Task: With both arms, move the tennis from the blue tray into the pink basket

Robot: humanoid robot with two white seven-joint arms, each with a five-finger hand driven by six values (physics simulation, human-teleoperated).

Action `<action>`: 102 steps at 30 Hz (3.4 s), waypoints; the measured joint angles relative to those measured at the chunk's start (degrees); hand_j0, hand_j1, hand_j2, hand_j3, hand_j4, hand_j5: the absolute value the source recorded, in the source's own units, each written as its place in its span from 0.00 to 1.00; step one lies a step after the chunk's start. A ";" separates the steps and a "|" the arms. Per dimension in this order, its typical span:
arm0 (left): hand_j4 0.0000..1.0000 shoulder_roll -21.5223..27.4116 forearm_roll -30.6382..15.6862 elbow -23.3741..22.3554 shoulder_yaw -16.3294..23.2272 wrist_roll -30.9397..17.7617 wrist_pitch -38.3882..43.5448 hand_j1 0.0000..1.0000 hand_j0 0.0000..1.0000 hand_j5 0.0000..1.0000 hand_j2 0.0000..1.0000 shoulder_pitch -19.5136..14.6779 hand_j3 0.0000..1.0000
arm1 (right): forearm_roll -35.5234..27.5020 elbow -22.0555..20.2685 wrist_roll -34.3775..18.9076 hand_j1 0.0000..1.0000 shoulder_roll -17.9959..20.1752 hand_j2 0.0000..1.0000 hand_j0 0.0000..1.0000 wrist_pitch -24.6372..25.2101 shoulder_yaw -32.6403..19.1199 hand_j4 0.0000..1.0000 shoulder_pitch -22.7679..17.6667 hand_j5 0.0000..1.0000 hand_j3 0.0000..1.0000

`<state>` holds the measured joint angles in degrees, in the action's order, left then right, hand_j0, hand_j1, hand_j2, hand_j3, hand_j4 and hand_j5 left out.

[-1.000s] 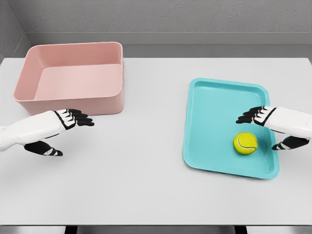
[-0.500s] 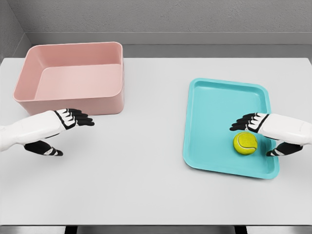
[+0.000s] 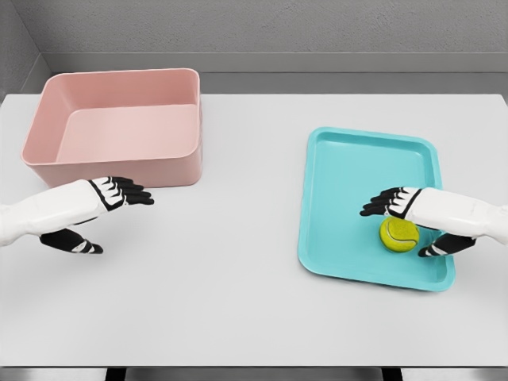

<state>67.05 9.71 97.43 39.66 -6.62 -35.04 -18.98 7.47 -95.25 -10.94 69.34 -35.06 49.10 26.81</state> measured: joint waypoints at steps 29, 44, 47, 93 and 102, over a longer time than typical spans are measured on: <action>1.00 0.02 -0.01 0.13 0.57 -0.02 0.00 1.00 1.00 1.00 1.00 0.26 1.00 | 2.37 3.84 -1.48 1.00 -3.99 1.00 1.00 -0.01 -1.29 1.00 -0.70 1.00 1.00; 1.00 -0.02 -0.01 0.49 0.69 -0.05 0.00 1.00 1.00 1.00 1.00 0.35 1.00 | 2.97 5.45 -2.04 1.00 -5.17 1.00 1.00 -0.01 -1.24 1.00 -1.32 1.00 1.00; 1.00 -0.02 0.00 0.47 0.71 -0.08 0.00 1.00 1.00 1.00 1.00 0.35 1.00 | 3.00 5.71 -2.48 1.00 -5.78 1.00 1.00 -0.01 -1.24 1.00 -1.32 1.00 1.00; 1.00 0.10 0.09 0.81 0.90 -0.09 0.00 1.00 1.00 1.00 1.00 0.61 1.00 | 5.32 2.33 -3.83 0.46 -9.28 0.46 0.46 -0.02 -5.16 0.46 5.19 0.46 0.46; 1.00 0.11 0.08 0.77 0.90 -0.09 0.00 1.00 1.00 1.00 1.00 0.62 1.00 | 5.33 1.61 -4.03 0.46 -12.48 0.46 0.46 -0.03 -5.12 0.46 6.50 0.46 0.46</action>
<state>67.16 9.79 98.20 40.56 -6.70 -35.04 -18.37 12.80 -93.64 -14.97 56.86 -35.09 43.97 33.31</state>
